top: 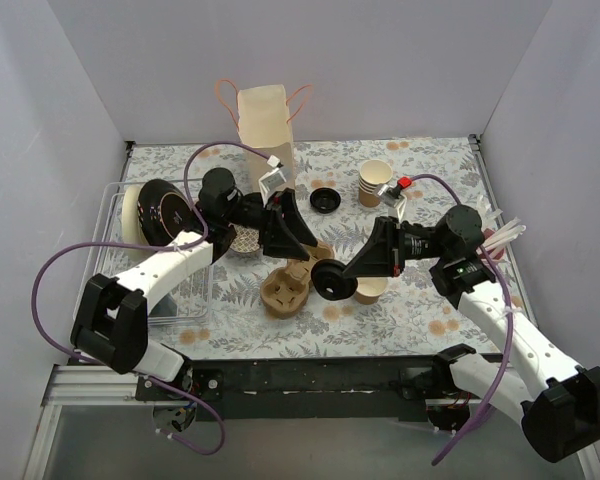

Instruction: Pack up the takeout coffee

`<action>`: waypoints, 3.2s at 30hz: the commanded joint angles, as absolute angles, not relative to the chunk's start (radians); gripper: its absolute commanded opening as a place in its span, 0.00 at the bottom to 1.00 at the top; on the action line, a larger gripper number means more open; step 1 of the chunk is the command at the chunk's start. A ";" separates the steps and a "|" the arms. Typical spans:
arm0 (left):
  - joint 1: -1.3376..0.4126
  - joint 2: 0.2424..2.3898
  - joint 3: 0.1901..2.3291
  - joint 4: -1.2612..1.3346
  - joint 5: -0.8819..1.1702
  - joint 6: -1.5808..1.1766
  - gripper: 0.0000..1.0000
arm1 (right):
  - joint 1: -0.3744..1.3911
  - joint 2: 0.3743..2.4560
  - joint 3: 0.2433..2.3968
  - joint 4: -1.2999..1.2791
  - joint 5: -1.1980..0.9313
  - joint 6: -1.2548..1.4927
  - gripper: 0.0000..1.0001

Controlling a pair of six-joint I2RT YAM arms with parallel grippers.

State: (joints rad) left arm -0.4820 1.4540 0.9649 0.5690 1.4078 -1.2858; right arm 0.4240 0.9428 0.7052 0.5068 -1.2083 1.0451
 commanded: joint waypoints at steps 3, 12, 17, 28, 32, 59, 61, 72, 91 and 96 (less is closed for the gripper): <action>-0.528 1.391 1.045 0.397 1.434 -1.160 0.60 | 0.416 0.966 0.758 0.566 -1.221 1.086 0.01; -0.575 1.396 1.017 0.411 1.427 -1.229 0.59 | 0.413 1.002 0.765 0.537 -1.187 1.045 0.01; -0.575 1.379 0.999 0.350 1.413 -1.201 0.51 | 0.396 1.009 0.761 0.529 -1.184 1.035 0.01; -0.575 1.374 1.019 0.253 1.319 -1.196 0.26 | 0.373 1.005 0.742 0.520 -1.181 1.029 0.02; -0.575 1.368 1.000 0.311 1.287 -1.292 0.22 | 0.370 0.996 0.742 0.503 -1.155 1.017 0.23; -0.787 1.764 1.183 0.155 0.922 -1.557 0.08 | 0.293 0.733 0.979 -0.696 -0.126 0.462 0.61; -0.787 1.779 1.184 0.138 0.916 -1.528 0.08 | 0.291 0.713 0.957 -0.687 -0.136 0.460 0.61; -0.785 1.864 1.256 0.089 0.873 -1.486 0.08 | 0.293 0.736 0.848 -0.692 -0.187 0.430 0.57; -0.784 1.868 1.246 0.005 0.839 -1.440 0.17 | 0.293 0.833 0.762 -0.660 -0.193 0.440 0.52; -0.782 1.870 1.253 -0.028 0.831 -1.430 0.21 | 0.291 0.847 0.750 -0.638 -0.198 0.436 0.51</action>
